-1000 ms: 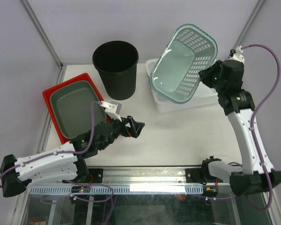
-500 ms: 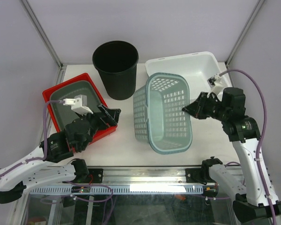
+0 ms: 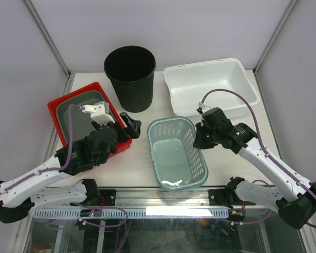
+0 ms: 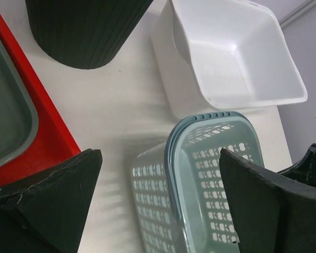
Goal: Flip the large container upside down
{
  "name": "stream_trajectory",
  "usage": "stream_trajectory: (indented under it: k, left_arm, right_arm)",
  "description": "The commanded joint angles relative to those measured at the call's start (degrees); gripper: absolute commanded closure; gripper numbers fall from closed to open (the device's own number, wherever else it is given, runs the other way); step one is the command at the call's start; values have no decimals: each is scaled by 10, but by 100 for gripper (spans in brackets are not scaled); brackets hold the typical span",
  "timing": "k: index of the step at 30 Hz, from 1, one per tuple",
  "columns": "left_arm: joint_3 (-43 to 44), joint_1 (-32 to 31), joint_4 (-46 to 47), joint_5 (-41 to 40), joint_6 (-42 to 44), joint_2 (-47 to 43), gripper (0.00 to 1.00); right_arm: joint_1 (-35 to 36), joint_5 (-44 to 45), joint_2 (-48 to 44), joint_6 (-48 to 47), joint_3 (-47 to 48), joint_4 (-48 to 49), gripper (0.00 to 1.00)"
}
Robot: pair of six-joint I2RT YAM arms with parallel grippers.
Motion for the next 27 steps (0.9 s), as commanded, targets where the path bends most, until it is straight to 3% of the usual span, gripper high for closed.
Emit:
stream_trajectory:
  k: [1,2,4,8,11,15,18,22,27]
  left_arm:
    - [31,16,0,-1,-11,-12,1]
    - [32,19,-4,-1,-12,-14,1]
    - [35,21,-12,-4,-17,-17,1]
    - [33,23,-21,-2,-22,-21,1]
    - [35,25,-26,6,-23,-13,1]
    - [46,41,-36,27,-19,7,1]
    - [57,106,-65,81,-14,24,1]
    - [51,231,-68,191,12,20,1]
    - [61,312,-74,243,39,24,1]
  right_arm:
    - [19,80,22,45,19,65,100]
    - [22,77,36,48,20,67,93]
    - [26,71,49,51,21,75,90]
    - [28,66,50,51,28,92,50]
    - [28,99,50,42,65,70,34]
    - [28,111,50,25,135,41,31]
    - [47,76,56,32,175,50,32]
    - [166,128,106,75,207,65,31]
    - [277,192,203,132,247,49,25]
